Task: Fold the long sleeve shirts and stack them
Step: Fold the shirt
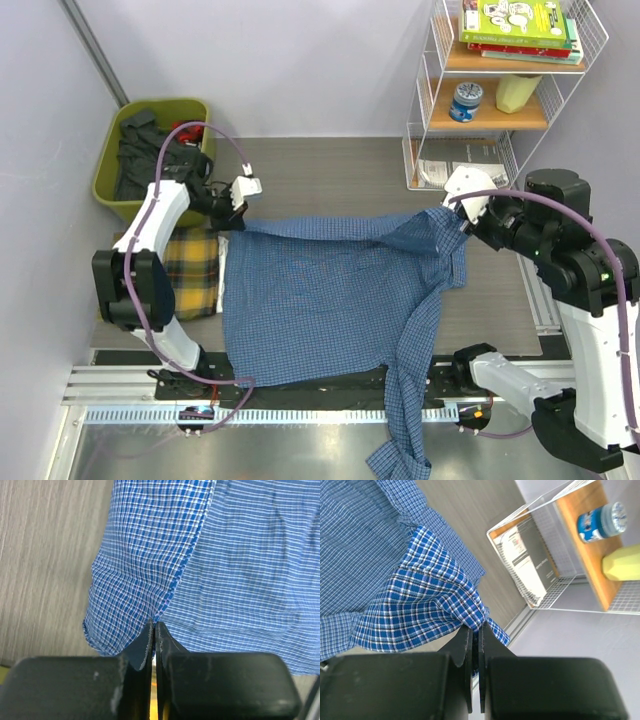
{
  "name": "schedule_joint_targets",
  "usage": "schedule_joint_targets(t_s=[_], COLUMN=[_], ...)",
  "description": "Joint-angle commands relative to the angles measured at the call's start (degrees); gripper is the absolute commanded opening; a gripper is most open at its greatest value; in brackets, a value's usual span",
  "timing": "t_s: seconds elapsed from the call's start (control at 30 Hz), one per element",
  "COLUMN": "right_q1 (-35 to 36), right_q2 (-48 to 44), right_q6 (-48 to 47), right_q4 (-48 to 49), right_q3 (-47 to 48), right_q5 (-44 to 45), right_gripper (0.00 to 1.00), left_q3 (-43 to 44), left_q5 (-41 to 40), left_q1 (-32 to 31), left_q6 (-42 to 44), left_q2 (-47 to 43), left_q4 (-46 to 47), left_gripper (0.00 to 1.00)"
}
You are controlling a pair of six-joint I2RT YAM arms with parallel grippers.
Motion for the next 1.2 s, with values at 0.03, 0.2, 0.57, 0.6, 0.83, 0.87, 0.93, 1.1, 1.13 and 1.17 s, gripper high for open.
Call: schedule_joint_targets(t_s=[0.03, 0.2, 0.57, 0.6, 0.83, 0.87, 0.93, 1.1, 1.13, 1.17], right_q1=[-0.17, -0.08, -0.17, -0.08, 0.35, 0.79, 3.42, 9.05, 11.23, 12.47], right_q2=[-1.93, -2.81, -0.26, 0.61, 5.70, 6.85, 9.83, 20.73, 22.57, 23.98], right_q6=[-1.72, -3.22, -6.21, -6.91, -9.64, -9.29, -8.24, -6.30, -5.95, -4.64], right_q4=[-0.36, -1.16, -0.28, -0.37, 4.28, 7.25, 9.90, 18.26, 18.96, 20.71], right_q3=[-2.37, -2.90, -4.92, -5.19, -9.57, -9.93, -10.37, -11.25, -10.99, -10.90], right_q5=[-0.29, -0.55, -3.89, -4.76, -12.67, -13.47, -13.74, -13.91, -13.91, -13.83], right_gripper=[0.01, 0.01, 0.01, 0.01, 0.03, 0.04, 0.04, 0.03, 0.03, 0.02], left_q3=[-5.05, -9.97, -21.15, -20.45, -13.77, -13.85, -13.94, -13.32, -13.41, -13.85], left_q5=[1.63, 0.66, -5.93, -6.46, -3.11, -3.56, -4.52, -5.67, -5.67, -5.76], left_q1=[0.22, -0.92, -5.23, -4.97, -1.63, -1.63, -1.54, -1.28, -1.28, -1.28], left_q6=[2.94, 3.56, -2.75, -3.21, -14.53, -16.20, -21.56, -26.85, -27.64, -28.43], left_q2=[-6.87, -7.67, -6.88, -6.09, -5.29, -5.38, -4.95, -4.06, -4.24, -4.50], left_q4=[-3.82, -5.05, 1.36, 0.32, 3.71, 5.13, 9.17, 12.17, 12.52, 13.66], left_gripper=[0.00, 0.00, 0.22, 0.27, 0.39, 0.40, 0.41, 0.41, 0.41, 0.41])
